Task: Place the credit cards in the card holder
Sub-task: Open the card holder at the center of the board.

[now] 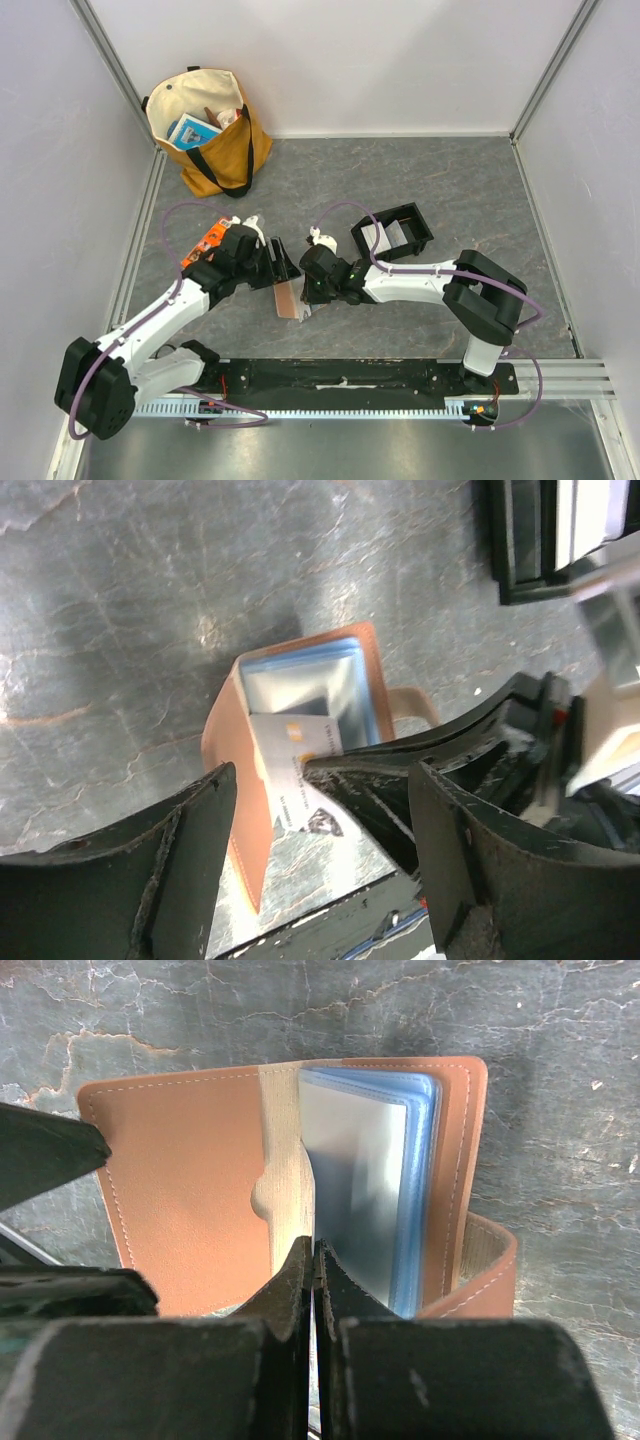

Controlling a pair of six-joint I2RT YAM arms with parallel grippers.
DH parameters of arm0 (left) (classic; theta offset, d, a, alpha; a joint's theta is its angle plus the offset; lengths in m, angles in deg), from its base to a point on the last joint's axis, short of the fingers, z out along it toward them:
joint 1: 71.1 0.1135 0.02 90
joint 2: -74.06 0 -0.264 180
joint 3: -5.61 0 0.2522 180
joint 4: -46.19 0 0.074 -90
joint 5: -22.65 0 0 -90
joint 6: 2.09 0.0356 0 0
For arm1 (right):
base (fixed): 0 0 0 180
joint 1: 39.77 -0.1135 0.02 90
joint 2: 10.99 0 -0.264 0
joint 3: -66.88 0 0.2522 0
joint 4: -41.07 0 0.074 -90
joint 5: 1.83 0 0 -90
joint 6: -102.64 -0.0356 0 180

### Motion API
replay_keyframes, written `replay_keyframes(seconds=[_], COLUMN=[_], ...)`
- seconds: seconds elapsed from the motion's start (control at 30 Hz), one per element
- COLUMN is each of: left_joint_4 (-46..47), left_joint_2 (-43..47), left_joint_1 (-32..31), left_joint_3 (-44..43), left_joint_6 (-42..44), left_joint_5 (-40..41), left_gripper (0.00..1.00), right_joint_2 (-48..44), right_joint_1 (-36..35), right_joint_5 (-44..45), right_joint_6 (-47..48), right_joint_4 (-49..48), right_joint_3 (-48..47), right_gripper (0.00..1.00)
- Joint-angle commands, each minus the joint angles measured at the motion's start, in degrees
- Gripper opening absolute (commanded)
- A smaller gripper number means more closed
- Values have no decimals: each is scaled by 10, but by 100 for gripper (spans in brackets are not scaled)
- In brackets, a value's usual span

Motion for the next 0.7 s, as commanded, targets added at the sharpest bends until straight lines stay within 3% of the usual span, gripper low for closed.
replay_keyframes(seconds=[0.0,0.37,0.57,0.67], left_joint_4=[-42,-102,-94,-52], left_joint_2=[15,83,43,22], left_joint_1=[1,1,1,1], left_joint_3=[21,21,49,71], left_joint_6=[-12,-3,-8,-7], left_joint_5=[8,58,53,34], left_gripper=[74,76,76,71], right_joint_2=[18,17,14,9], right_joint_1=[-2,-2,-2,-1], right_joint_5=[24,25,27,25], right_joint_6=[12,10,9,11], right_joint_4=[35,35,35,31], right_joint_3=[-11,-10,-9,-9], right_gripper=[0,0,0,0])
